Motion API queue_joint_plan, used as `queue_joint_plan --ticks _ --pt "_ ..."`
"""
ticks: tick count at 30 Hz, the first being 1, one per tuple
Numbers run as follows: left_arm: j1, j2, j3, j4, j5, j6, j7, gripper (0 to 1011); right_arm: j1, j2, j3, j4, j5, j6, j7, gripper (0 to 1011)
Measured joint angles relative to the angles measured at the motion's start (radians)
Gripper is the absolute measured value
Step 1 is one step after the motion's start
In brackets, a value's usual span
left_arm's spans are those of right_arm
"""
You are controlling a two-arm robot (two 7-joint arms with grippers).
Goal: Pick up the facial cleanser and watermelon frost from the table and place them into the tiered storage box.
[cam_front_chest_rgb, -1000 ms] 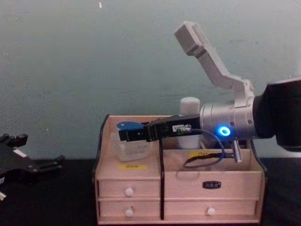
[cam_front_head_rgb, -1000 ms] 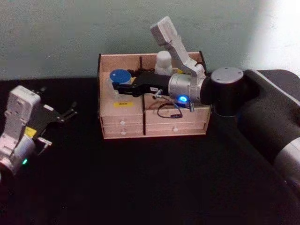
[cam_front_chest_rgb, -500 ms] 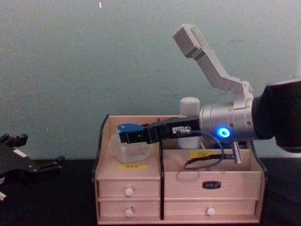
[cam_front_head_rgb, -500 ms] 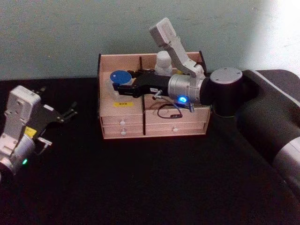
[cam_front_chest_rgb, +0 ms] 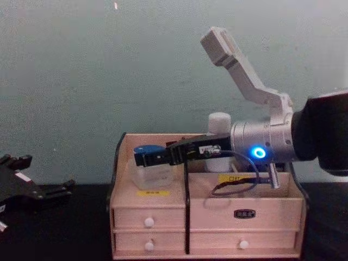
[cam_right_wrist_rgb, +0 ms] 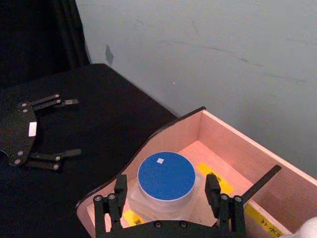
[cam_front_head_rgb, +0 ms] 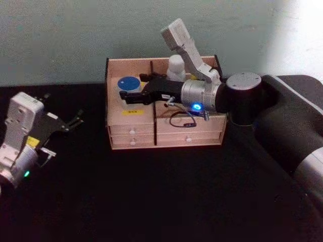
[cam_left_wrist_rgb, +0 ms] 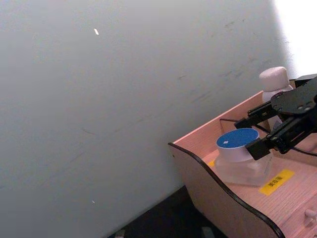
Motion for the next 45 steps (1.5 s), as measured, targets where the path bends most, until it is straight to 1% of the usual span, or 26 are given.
queue_joint_plan --ticks 1,10,14,18,21,22,23,24,25,27,29,30,31,33,34,37,38,40,41,43,44,45 --pt "0.0 0.0 0.0 0.0 0.0 0.0 0.0 1001 0.0 0.0 0.0 0.0 0.0 0.0 0.0 1002" --pt "0.0 0.0 0.0 0.0 0.0 0.0 0.0 1001 0.0 0.0 0.0 -0.001 0.001 0.0 0.0 1000" --pt "0.0 0.0 0.0 0.0 0.0 0.0 0.0 1001 -0.021 0.014 0.015 -0.046 0.007 -0.001 0.002 1000" --pt "0.0 0.0 0.0 0.0 0.0 0.0 0.0 1001 -0.048 0.037 0.033 -0.118 0.019 -0.001 0.001 1000" --pt "0.0 0.0 0.0 0.0 0.0 0.0 0.0 1001 -0.08 0.065 0.053 -0.203 0.037 -0.003 -0.006 1000" --pt "0.0 0.0 0.0 0.0 0.0 0.0 0.0 1001 -0.08 0.065 0.053 -0.203 0.037 -0.003 -0.006 1000" --pt "0.0 0.0 0.0 0.0 0.0 0.0 0.0 1001 -0.094 0.076 0.06 -0.24 0.043 -0.007 -0.013 1000" --pt "0.0 0.0 0.0 0.0 0.0 0.0 0.0 1001 -0.102 0.082 0.065 -0.258 0.046 -0.009 -0.019 1000" --pt "0.0 0.0 0.0 0.0 0.0 0.0 0.0 1001 -0.119 0.094 0.077 -0.294 0.052 -0.017 -0.033 1000" --pt "0.0 0.0 0.0 0.0 0.0 0.0 0.0 1001 -0.139 0.106 0.091 -0.333 0.056 -0.027 -0.056 1000" --pt "0.0 0.0 0.0 0.0 0.0 0.0 0.0 1001 -0.178 0.127 0.119 -0.395 0.06 -0.045 -0.105 1000" --pt "0.0 0.0 0.0 0.0 0.0 0.0 0.0 1001 -0.178 0.127 0.119 -0.395 0.06 -0.045 -0.105 1000" --pt "0.0 0.0 0.0 0.0 0.0 0.0 0.0 1001 -0.196 0.137 0.133 -0.418 0.06 -0.052 -0.13 1000" --pt "0.0 0.0 0.0 0.0 0.0 0.0 0.0 1001 -0.213 0.146 0.148 -0.437 0.059 -0.06 -0.155 1000" --pt "0.0 0.0 0.0 0.0 0.0 0.0 0.0 1001 -0.229 0.155 0.164 -0.451 0.058 -0.067 -0.176 1000" --pt "0.0 0.0 0.0 0.0 0.0 0.0 0.0 1001 -0.252 0.168 0.19 -0.468 0.058 -0.078 -0.202 1000" --pt "0.0 0.0 0.0 0.0 0.0 0.0 0.0 1001 -0.268 0.177 0.209 -0.48 0.058 -0.085 -0.219 1000" --pt "0.0 0.0 0.0 0.0 0.0 0.0 0.0 1001 -0.285 0.187 0.226 -0.492 0.055 -0.092 -0.236 1000" --pt "0.0 0.0 0.0 0.0 0.0 0.0 0.0 1001 -0.304 0.197 0.246 -0.505 0.051 -0.099 -0.257 1000" --pt "0.0 0.0 0.0 0.0 0.0 0.0 0.0 1001 -0.325 0.205 0.264 -0.518 0.043 -0.107 -0.28 1000" --pt "0.0 0.0 0.0 0.0 0.0 0.0 0.0 1001 -0.347 0.213 0.282 -0.528 0.032 -0.116 -0.305 1000" --pt "0.0 0.0 0.0 0.0 0.0 0.0 0.0 1001 -0.359 0.216 0.29 -0.534 0.025 -0.122 -0.321 1000"
